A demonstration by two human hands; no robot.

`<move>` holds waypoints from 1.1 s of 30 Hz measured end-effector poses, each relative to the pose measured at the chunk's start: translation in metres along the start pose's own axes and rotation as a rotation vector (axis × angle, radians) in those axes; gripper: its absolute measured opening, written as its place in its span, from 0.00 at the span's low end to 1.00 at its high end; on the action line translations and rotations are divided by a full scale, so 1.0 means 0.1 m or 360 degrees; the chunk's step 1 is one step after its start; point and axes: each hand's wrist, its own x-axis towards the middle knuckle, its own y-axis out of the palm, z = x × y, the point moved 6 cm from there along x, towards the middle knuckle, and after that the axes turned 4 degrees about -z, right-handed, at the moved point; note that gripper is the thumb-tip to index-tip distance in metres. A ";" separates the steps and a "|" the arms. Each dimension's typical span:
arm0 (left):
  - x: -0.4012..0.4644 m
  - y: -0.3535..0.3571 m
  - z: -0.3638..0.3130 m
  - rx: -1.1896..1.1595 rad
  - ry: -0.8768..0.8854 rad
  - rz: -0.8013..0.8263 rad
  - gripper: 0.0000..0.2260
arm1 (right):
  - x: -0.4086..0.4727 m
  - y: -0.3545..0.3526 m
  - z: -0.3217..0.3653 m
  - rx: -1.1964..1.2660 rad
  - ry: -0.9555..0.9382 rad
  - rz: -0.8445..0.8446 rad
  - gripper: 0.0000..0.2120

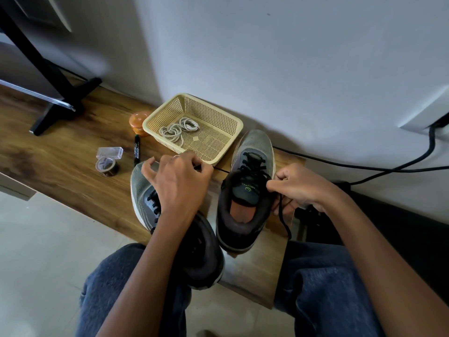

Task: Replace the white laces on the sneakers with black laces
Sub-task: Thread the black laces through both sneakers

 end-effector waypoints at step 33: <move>-0.09 0.25 -0.23 -0.0606 0.0311 0.0684 0.06 | 0.05 -0.22 -0.08 0.0178 -0.0223 -0.0185 0.03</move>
